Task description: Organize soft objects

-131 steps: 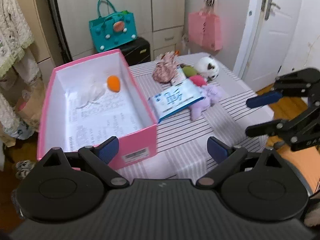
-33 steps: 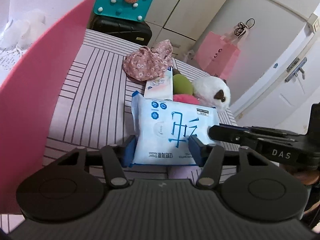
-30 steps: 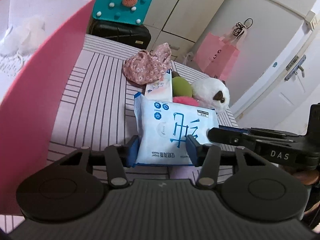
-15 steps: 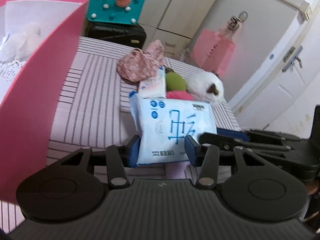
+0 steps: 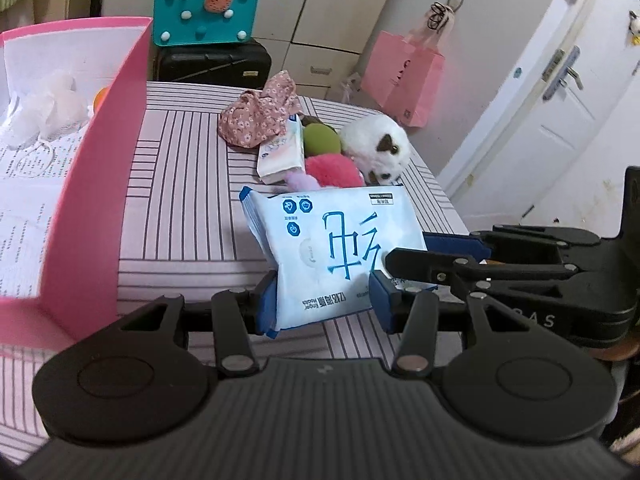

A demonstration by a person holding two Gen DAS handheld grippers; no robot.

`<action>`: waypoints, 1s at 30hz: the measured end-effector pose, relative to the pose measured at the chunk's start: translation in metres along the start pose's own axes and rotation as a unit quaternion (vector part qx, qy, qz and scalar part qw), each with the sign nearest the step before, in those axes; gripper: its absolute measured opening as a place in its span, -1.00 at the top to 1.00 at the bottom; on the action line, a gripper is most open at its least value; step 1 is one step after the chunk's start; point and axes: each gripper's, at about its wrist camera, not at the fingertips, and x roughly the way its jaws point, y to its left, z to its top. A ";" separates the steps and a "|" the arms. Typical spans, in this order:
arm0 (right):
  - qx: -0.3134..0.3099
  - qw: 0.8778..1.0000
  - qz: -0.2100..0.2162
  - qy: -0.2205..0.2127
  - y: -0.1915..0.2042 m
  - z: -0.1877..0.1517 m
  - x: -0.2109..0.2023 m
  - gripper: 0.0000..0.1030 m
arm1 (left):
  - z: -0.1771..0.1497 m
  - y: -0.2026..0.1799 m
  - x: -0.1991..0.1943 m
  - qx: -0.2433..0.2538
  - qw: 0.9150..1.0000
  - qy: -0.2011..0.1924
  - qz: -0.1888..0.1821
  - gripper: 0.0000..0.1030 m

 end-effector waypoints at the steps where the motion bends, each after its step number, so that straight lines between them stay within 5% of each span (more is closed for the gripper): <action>1: -0.003 1.000 0.002 0.001 0.003 -0.001 -0.003 0.32 | -0.001 -0.001 -0.004 0.003 1.000 0.002 -0.001 0.09; 15: -0.013 0.998 0.030 0.058 0.048 -0.016 -0.027 0.18 | -0.021 0.002 -0.050 0.038 0.997 0.067 -0.012 0.09; 30: -0.072 0.993 0.065 0.068 0.106 -0.003 -0.054 0.06 | -0.025 0.013 -0.114 0.046 0.993 0.109 -0.027 0.09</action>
